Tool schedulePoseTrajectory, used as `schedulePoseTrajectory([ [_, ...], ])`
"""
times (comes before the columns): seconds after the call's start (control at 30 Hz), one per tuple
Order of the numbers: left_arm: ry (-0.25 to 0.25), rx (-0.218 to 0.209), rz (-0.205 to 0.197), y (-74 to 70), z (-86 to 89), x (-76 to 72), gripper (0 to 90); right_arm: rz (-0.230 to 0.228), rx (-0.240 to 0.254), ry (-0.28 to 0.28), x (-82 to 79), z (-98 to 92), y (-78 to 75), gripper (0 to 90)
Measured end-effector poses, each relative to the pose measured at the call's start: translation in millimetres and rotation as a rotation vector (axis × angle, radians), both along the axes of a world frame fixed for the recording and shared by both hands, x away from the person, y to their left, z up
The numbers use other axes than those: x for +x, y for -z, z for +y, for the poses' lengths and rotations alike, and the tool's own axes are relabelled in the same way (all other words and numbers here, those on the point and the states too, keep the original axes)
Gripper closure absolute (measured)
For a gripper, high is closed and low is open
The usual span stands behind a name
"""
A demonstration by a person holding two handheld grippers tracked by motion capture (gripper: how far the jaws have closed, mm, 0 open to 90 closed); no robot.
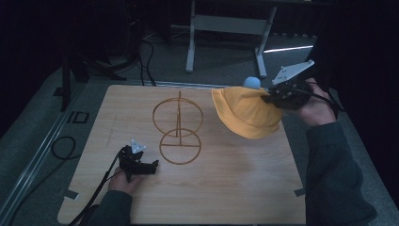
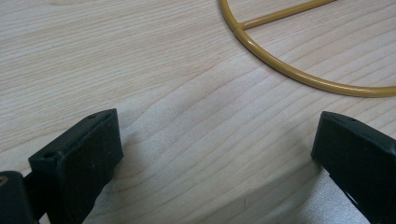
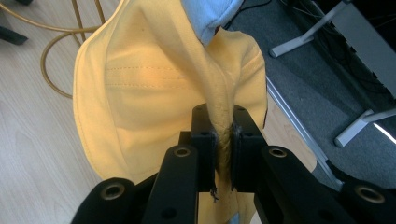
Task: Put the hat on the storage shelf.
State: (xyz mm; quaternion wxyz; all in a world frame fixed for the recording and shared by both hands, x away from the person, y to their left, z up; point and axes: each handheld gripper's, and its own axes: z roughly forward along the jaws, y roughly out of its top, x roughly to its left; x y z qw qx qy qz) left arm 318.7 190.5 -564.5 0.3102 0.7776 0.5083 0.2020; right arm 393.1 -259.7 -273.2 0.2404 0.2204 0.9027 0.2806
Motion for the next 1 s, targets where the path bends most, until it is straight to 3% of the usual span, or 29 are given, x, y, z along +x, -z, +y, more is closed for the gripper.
schedulePoseTrajectory([
  [0.67, 0.000, 0.001, -0.002, 0.1, 0.0, 0.0, 1.9, -0.038, 0.098, -0.028, -5.2, 1.7, -19.2, 82.3],
  [1.0, -0.001, 0.001, -0.004, 0.2, 0.0, 0.1, 1.9, -0.056, 0.117, -0.061, -6.3, 20.7, -21.6, 82.4],
])
